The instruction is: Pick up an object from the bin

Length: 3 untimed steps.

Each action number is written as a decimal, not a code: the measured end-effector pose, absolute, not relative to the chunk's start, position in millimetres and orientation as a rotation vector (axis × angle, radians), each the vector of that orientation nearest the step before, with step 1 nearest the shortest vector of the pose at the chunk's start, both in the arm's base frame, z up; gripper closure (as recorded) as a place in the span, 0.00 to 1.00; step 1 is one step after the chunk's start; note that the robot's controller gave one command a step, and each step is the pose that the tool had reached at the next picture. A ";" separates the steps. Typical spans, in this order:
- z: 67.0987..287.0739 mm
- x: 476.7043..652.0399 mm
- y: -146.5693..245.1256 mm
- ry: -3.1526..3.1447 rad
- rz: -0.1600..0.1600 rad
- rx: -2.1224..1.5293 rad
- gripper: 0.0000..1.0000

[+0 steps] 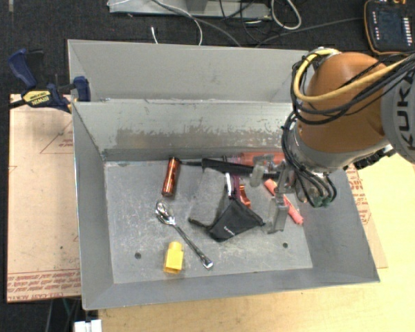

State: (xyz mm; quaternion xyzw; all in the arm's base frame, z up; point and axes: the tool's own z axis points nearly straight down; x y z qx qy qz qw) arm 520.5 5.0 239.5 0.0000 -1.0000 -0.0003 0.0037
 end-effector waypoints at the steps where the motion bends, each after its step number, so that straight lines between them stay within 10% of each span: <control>1: 243.9 521.9 4.9 -3.143 -0.001 0.000 0.00; 2: 135.5 526.2 1.2 -3.116 -0.002 -0.414 0.00; 3: 149.1 536.7 1.5 -3.113 -0.004 -0.464 0.00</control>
Offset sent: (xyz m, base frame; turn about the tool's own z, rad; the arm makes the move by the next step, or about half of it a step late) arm 0.0069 -0.0064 -0.1695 0.4212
